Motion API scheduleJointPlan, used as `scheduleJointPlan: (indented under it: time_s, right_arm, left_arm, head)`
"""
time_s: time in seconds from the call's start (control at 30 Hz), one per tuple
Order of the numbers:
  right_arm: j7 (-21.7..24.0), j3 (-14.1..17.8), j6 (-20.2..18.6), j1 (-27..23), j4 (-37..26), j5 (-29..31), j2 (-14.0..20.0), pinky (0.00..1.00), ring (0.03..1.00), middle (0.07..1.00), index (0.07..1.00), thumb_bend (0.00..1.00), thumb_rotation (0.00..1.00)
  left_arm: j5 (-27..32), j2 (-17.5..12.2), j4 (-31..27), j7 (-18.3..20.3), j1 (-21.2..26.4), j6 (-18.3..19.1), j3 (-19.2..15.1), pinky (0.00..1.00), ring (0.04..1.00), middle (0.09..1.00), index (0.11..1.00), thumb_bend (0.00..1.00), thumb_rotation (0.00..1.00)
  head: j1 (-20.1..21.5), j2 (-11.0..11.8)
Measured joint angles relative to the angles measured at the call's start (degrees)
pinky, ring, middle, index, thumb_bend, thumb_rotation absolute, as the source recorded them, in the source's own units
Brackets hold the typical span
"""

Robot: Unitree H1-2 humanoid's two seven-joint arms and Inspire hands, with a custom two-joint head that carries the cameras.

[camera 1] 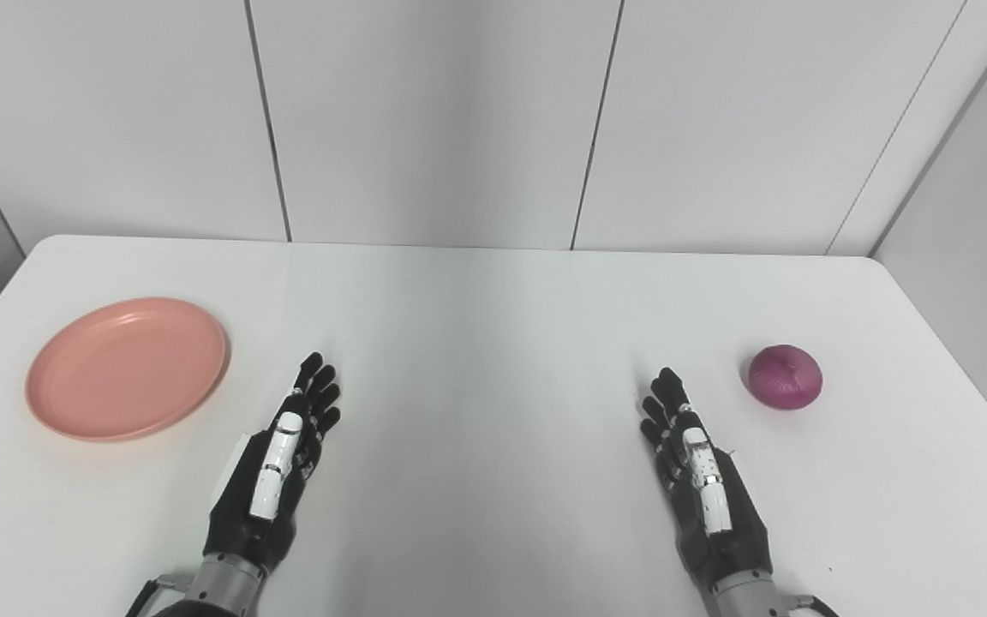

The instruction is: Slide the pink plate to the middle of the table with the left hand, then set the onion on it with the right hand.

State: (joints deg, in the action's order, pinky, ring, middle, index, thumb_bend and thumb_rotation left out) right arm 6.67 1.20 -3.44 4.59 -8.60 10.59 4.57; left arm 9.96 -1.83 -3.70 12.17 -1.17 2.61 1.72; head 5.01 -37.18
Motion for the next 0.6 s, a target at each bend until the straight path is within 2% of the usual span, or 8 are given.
scheduleJointPlan:
  time_s: [0.47, 0.6]
  right_arm:
    - [0.14, 0.01, 0.00, 0.00, 0.02, 0.14, 0.08, 1.00, 1.000, 1.000, 1.000, 0.20, 1.00]
    - [0.16, 0.04, 0.00, 0.01, 0.02, 0.22, 0.08, 1.00, 1.000, 1.000, 1.000, 0.19, 1.00]
  left_arm:
    - [0.96, 0.00, -0.05, 0.01, -0.03, 0.18, -0.04, 1.00, 1.000, 1.000, 0.999, 0.41, 1.00]
    - [0.95, 0.00, -0.05, -0.01, -0.04, 0.17, -0.02, 1.00, 1.000, 1.000, 0.995, 0.41, 1.00]
  head:
    - [-0.09, -0.18]
    - [-1.31, -0.18]
